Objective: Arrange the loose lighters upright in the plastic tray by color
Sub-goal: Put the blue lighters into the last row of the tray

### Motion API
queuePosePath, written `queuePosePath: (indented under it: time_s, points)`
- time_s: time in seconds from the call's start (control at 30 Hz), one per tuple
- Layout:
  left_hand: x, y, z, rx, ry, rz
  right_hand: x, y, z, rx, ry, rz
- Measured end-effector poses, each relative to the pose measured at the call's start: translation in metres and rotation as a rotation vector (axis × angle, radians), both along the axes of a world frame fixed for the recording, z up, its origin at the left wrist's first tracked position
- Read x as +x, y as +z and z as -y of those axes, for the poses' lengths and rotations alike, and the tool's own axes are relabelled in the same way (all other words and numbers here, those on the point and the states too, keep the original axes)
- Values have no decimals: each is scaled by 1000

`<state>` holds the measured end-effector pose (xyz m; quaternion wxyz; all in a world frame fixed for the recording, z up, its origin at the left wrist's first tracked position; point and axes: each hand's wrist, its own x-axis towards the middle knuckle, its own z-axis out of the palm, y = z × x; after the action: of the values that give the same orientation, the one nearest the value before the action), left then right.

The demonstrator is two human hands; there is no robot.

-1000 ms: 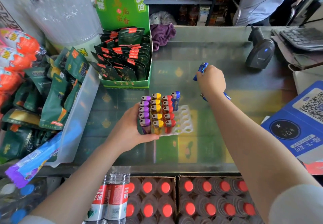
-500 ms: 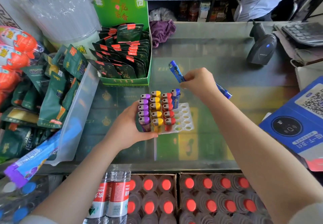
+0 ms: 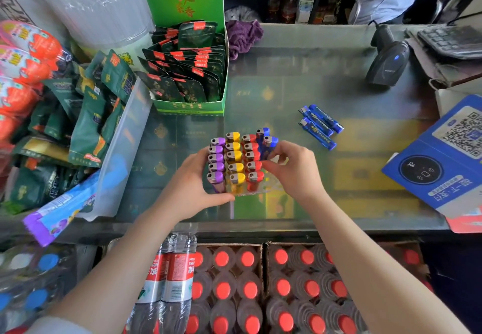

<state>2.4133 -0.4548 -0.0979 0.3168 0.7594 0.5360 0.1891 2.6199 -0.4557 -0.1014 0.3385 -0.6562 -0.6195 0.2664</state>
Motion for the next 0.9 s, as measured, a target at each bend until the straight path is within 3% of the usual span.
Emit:
queuePosePath:
  time_s: [0.2, 0.4, 0.6, 0.9]
  points:
    - [0, -6, 7, 33, -16, 74, 7, 6, 2, 2, 47, 166]
    - [-1, -7, 4, 44, -6, 52, -3, 11, -7, -125, 22, 385]
    - [-3, -8, 2, 42, -31, 58, -3, 17, -1, -187, -13, 75]
    - [-4, -8, 2, 42, -12, 62, -5, 11, 8, 42, -14, 128]
